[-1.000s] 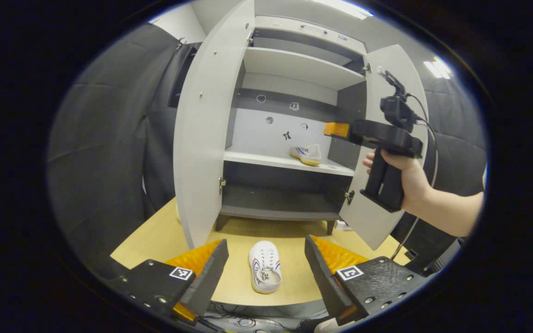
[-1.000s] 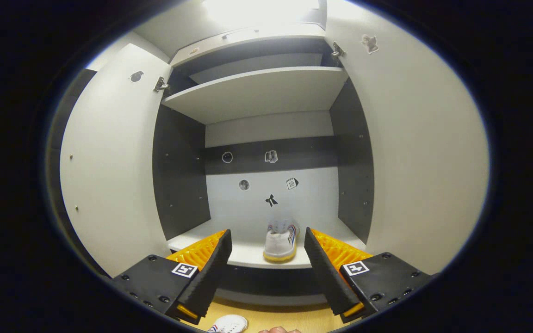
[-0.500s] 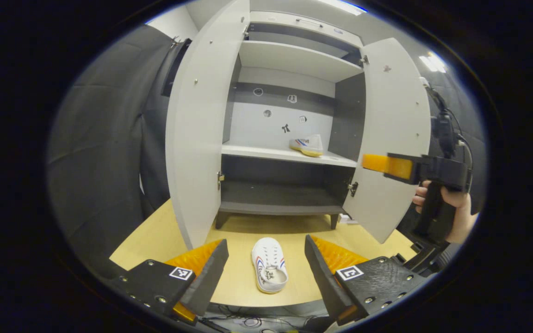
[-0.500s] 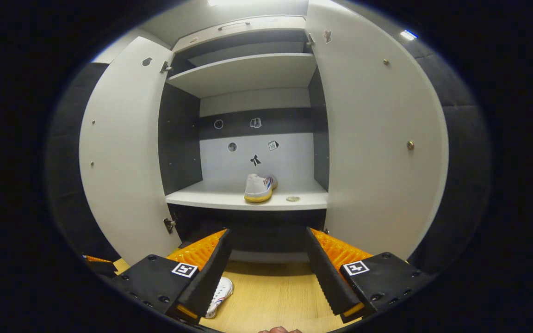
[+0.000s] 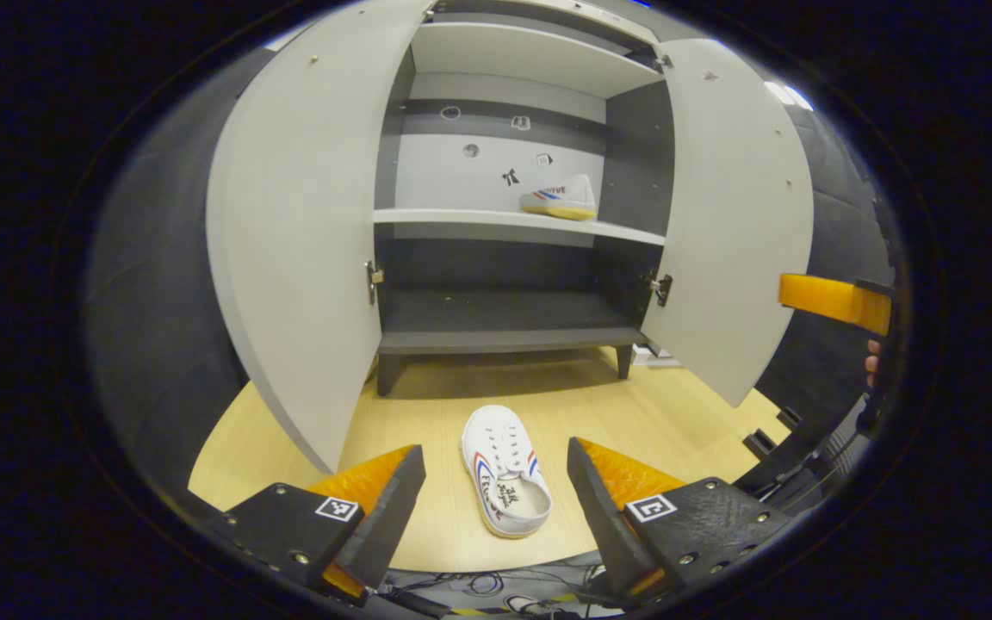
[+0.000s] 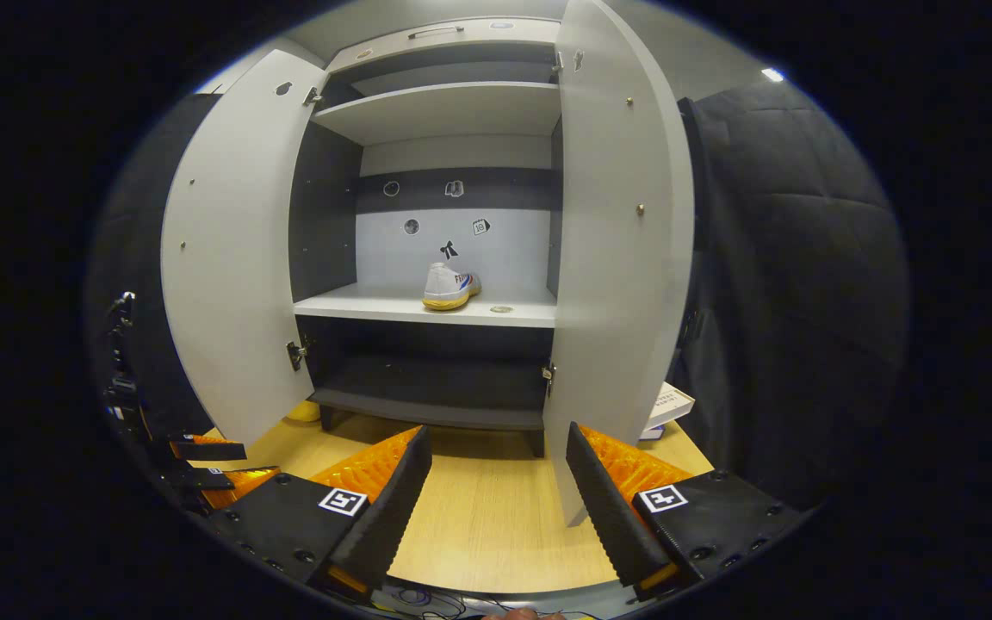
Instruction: Grab one shoe with the right hand and put it into the shoe cabinet, grab the other shoe with the left hand and put it into the shoe cabinet; then close the right door with the right hand and the left door with the left hand.
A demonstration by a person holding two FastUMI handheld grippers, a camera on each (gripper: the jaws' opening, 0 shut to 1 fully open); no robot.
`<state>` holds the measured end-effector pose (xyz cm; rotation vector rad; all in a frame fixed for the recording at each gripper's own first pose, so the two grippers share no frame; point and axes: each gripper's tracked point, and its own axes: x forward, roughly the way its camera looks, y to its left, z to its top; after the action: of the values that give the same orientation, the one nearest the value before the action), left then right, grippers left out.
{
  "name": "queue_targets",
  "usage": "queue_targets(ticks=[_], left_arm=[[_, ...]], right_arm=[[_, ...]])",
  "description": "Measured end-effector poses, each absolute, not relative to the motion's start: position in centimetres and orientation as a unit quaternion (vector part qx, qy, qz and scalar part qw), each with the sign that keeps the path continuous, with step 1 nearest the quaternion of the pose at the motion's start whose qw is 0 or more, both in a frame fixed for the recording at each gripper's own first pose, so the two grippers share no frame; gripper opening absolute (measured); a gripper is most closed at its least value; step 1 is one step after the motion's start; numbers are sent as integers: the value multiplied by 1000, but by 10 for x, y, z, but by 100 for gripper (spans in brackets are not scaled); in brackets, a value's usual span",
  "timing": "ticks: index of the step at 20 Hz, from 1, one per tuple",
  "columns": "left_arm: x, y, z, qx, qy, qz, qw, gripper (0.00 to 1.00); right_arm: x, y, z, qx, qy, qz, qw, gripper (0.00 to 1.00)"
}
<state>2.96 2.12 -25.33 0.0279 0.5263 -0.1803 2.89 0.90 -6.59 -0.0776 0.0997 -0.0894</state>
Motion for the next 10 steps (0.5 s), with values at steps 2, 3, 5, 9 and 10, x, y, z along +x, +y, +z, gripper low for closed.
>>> queue_targets(ticks=[2,3,5,9,10], left_arm=[[44,21,-275,10,277,-94,956,96],[51,22,-286,12,286,-95,953,96],[63,28,-307,21,301,-92,949,94],[72,30,-355,33,359,-105,927,96],[71,27,-366,33,378,-112,918,94]], right_arm=[[15,-1,-65,-44,53,-55,996,94],[8,-8,-65,-49,53,-63,995,94],[-8,-24,-68,-60,58,-81,993,99],[-34,-48,-97,-54,105,-115,986,99],[-40,-54,-104,-49,118,-126,984,100]])
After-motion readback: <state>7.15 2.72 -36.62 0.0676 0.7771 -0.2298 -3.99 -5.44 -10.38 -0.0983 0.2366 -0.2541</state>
